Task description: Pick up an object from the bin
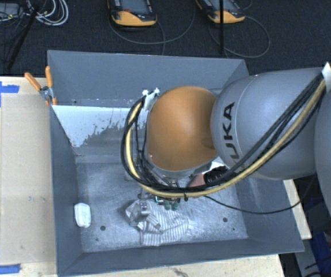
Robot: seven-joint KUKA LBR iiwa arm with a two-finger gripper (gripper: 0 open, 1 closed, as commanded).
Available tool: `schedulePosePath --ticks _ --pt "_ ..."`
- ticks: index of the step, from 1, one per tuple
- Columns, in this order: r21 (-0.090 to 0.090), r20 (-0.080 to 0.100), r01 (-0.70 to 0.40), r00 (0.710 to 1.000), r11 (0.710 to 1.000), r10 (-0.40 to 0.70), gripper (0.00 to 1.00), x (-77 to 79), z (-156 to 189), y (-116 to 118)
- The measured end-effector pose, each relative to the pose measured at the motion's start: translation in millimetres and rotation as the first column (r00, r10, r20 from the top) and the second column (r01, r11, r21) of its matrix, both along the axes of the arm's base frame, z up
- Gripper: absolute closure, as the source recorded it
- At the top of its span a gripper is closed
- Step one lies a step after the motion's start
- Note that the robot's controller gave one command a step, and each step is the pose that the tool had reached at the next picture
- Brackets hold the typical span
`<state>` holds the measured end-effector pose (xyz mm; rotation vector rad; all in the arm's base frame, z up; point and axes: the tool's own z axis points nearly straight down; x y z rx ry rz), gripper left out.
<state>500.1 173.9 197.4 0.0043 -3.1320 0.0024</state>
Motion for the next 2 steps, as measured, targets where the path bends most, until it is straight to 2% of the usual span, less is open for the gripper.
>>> schedulePosePath --ticks 1,2 --pt "0.001 0.007 0.004 1.0 1.0 -0.004 0.0 1.9 4 -1" --pt "0.003 0.009 0.047 0.999 0.999 -0.047 0.0 18.2 -22 -37"
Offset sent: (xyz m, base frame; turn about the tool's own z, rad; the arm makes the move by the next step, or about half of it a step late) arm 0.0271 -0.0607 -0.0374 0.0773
